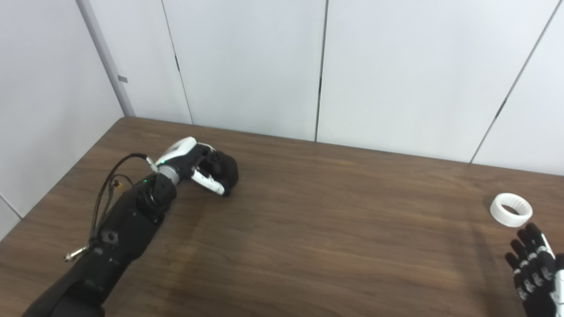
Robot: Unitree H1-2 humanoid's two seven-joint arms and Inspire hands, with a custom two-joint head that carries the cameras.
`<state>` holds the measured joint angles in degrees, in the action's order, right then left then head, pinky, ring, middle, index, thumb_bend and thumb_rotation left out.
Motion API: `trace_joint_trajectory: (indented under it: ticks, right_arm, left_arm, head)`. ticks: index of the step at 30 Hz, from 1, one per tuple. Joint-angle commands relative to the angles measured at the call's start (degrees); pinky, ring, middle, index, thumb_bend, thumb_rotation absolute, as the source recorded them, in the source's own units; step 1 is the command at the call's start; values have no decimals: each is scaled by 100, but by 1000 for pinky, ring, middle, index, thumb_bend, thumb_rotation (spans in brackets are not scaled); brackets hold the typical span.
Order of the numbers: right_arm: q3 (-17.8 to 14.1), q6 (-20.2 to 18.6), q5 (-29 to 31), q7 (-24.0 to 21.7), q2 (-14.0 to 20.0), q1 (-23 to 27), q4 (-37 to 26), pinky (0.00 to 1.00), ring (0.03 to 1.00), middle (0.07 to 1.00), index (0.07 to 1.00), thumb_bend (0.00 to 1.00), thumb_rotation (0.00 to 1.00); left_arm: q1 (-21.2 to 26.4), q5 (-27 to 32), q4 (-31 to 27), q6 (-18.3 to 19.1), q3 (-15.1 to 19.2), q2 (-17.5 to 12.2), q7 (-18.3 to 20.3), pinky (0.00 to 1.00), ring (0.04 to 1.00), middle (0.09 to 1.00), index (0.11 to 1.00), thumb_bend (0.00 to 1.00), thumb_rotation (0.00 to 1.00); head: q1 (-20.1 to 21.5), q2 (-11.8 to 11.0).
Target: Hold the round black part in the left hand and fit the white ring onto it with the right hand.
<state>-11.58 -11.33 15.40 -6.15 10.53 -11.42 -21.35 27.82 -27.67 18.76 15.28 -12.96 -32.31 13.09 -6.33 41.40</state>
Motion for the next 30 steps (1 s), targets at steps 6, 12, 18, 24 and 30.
trace_joint_trajectory:
  ticks: [6,12,18,24,30]
  right_arm:
    - [-55,76,58,60,18,182,-39,1000,1000,1000,1000,623,1000]
    - [-22,84,-22,82,11,209,-14,1000,1000,1000,1000,637,1000]
    - [-17,47,-42,133,-44,236,-24,1000,1000,1000,1000,653,1000]
    - [12,-74,-125,264,-127,270,-68,1000,1000,1000,997,689,1000]
    - [78,-143,-156,332,-147,293,-131,1000,1000,1000,986,680,1000]
  left_arm:
    - [80,-297,-1177,47,-273,-83,500,1000,956,829,483,525,63]
    - [-123,-480,-2145,27,-500,94,816,961,935,817,483,525,63]
    - [-311,-443,-2912,137,-659,329,1258,999,937,827,482,525,62]
    - [-434,-581,-3456,134,-827,469,1601,1000,935,818,481,525,62]
    - [-576,-767,-3849,119,-1038,705,1808,1000,931,821,482,525,63]
  head:
    - [115,110]
    - [195,177]
    - [326,275]
    - [505,376]
    - [746,539]
